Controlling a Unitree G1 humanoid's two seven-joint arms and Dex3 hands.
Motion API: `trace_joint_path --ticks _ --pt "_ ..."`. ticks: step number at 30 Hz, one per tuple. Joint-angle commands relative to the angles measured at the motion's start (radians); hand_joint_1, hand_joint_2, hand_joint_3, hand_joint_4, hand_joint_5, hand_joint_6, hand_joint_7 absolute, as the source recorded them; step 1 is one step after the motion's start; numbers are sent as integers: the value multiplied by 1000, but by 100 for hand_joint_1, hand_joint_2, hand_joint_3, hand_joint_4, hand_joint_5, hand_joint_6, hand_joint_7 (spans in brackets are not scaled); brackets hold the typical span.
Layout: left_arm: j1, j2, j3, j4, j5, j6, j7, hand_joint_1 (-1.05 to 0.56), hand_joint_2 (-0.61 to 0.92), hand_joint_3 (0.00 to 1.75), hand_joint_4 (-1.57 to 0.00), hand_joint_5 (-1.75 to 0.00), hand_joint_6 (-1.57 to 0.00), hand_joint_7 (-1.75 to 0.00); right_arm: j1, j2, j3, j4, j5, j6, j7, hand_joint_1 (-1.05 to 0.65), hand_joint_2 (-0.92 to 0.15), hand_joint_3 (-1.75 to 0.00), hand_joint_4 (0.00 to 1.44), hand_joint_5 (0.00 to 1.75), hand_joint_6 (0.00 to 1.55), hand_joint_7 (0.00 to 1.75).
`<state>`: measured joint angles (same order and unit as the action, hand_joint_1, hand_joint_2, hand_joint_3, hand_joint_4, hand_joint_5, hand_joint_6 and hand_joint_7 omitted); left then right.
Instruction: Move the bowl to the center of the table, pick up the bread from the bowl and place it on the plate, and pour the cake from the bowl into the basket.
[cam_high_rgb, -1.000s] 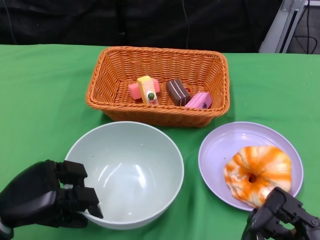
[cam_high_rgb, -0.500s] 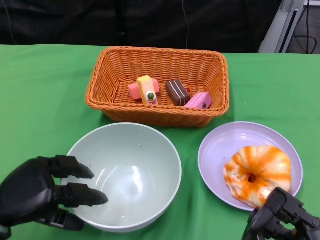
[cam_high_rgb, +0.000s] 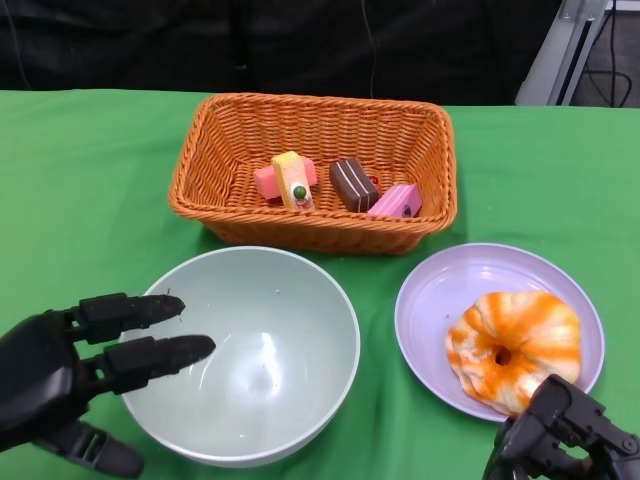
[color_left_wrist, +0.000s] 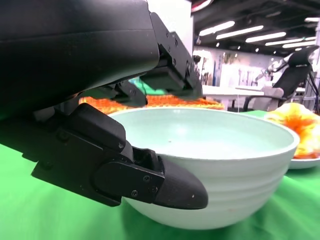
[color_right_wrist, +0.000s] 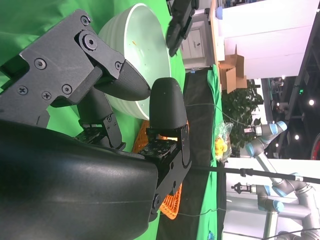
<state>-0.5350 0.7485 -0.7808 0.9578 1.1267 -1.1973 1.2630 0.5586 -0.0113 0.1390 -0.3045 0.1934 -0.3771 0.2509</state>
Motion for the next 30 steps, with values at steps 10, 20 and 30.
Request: trace_joint_path --ticks 10,20,30 --pt "-17 -41 -2 224 -640 -417 -614 -105 92 50 -2 -1 -1 0 -10 -2 2 6 10 3 -2 -10 -40 -138 73 175 58 166" --pt "128 -96 -76 -41 -1366 -292 -981 -47 92 8 -57 -15 -50 -6 -18 -8 1 16 29 0 15 -8 -41 -138 72 175 57 165" --pt "326 -224 204 -337 -1674 13 -1495 -18 92 15 -89 -89 -109 -35 -46 -17 17 26 3 4 37 -12 -36 -136 75 175 59 164"
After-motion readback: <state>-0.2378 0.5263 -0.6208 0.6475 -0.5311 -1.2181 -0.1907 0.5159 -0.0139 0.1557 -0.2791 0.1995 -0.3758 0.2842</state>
